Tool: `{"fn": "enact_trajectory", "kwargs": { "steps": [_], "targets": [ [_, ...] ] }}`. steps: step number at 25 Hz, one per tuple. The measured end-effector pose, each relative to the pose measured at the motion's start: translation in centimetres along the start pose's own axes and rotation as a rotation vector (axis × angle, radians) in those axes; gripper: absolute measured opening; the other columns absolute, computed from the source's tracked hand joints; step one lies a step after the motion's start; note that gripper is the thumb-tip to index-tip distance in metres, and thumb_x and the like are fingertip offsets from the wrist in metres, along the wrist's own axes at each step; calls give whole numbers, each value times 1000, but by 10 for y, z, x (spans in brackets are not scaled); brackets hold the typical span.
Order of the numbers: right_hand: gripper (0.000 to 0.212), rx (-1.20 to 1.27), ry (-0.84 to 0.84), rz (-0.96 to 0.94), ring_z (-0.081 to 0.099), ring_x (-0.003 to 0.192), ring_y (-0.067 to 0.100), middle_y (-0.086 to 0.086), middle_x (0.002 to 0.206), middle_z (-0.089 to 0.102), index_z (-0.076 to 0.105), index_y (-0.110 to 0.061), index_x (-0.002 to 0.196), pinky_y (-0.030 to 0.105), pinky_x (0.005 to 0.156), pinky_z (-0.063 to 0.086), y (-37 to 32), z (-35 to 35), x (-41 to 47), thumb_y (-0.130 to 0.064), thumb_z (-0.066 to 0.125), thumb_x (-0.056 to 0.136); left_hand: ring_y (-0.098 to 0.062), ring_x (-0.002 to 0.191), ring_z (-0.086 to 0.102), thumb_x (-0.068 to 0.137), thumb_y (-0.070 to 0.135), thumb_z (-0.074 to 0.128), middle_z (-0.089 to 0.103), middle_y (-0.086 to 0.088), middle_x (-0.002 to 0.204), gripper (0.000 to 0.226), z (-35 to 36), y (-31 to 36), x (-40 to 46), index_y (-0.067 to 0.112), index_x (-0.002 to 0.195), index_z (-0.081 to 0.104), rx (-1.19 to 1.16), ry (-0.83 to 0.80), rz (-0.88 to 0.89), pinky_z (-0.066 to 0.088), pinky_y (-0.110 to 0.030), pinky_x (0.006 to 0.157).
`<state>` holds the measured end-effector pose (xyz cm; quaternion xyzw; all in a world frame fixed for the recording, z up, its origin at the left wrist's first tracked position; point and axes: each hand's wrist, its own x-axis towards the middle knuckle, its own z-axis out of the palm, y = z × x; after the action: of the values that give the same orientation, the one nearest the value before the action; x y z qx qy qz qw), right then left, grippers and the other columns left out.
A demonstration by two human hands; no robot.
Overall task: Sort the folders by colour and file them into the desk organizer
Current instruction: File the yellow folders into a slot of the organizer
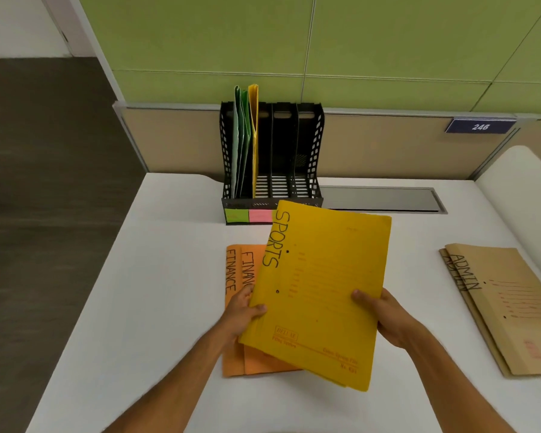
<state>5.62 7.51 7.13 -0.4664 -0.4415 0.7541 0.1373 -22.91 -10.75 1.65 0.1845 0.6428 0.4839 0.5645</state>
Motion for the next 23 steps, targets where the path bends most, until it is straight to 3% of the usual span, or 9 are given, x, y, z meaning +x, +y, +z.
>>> {"fn": "enact_trajectory", "kwargs": {
  "steps": [2, 6, 9, 12, 14, 16, 18, 20, 23],
  "targets": [
    [51, -30, 31, -45, 71, 108, 30, 7, 129, 67, 54, -26, 131, 44, 78, 62, 0, 9, 2, -31, 69, 83, -26, 116, 66, 92, -1, 66, 65, -8, 133, 55, -3, 2, 2, 19, 141, 50, 24, 27, 25, 57, -43, 92],
    [63, -58, 101, -132, 65, 116, 35, 9, 135, 63, 48, -19, 142, 60, 98, 52, -1, 27, 9, -34, 68, 83, -20, 110, 66, 95, 6, 66, 64, -6, 129, 52, -18, 14, 9, 19, 142, 49, 161, 120, 66, 58, -35, 86],
    [46, -82, 158, -264, 72, 106, 23, 2, 127, 70, 57, -26, 131, 44, 84, 61, -16, 40, 9, -35, 65, 87, -26, 127, 57, 98, 13, 63, 57, -4, 137, 56, -40, 38, 26, 16, 149, 41, 423, 243, 129, 50, -39, 103],
    [32, -88, 218, -376, 74, 100, 14, -9, 117, 75, 61, -34, 121, 27, 70, 62, -37, 50, 9, -36, 63, 89, -26, 139, 46, 98, 13, 61, 50, 2, 146, 59, -65, 76, 48, 19, 152, 37, 615, 295, 232, 43, -31, 108],
    [27, -89, 250, -435, 74, 97, 9, -18, 110, 75, 63, -39, 115, 22, 66, 61, -53, 59, 11, -38, 62, 89, -26, 139, 46, 97, 13, 62, 43, -1, 154, 66, -76, 107, 68, 20, 155, 31, 734, 298, 330, 41, -32, 107],
    [25, -90, 278, -472, 73, 96, 7, -21, 107, 75, 63, -40, 113, 22, 67, 60, -67, 69, 13, -40, 61, 88, -27, 145, 38, 97, 15, 61, 25, -4, 165, 74, -82, 133, 89, 19, 158, 20, 926, 286, 370, 40, -38, 111],
    [22, -99, 298, -491, 73, 96, 6, -22, 105, 75, 63, -39, 112, 24, 70, 58, -76, 81, 21, -38, 60, 90, -28, 155, 12, 98, 18, 59, 2, -7, 169, 84, -87, 153, 112, 15, 161, 4, 1176, 296, 318, 25, -49, 122],
    [18, -118, 323, -505, 73, 96, 10, -18, 106, 75, 62, -38, 113, 27, 73, 58, -82, 92, 31, -33, 58, 96, -27, 156, -5, 98, 17, 58, -9, -8, 169, 89, -93, 166, 132, 13, 160, -5, 1362, 297, 254, 13, -55, 124],
    [16, -140, 367, -515, 71, 98, 12, -14, 109, 73, 62, -38, 111, 32, 76, 57, -90, 106, 40, -34, 57, 96, -26, 156, -9, 97, 17, 58, -11, -8, 169, 91, -99, 167, 150, 12, 160, -7, 1495, 269, 177, 10, -57, 123]
  ]
}}
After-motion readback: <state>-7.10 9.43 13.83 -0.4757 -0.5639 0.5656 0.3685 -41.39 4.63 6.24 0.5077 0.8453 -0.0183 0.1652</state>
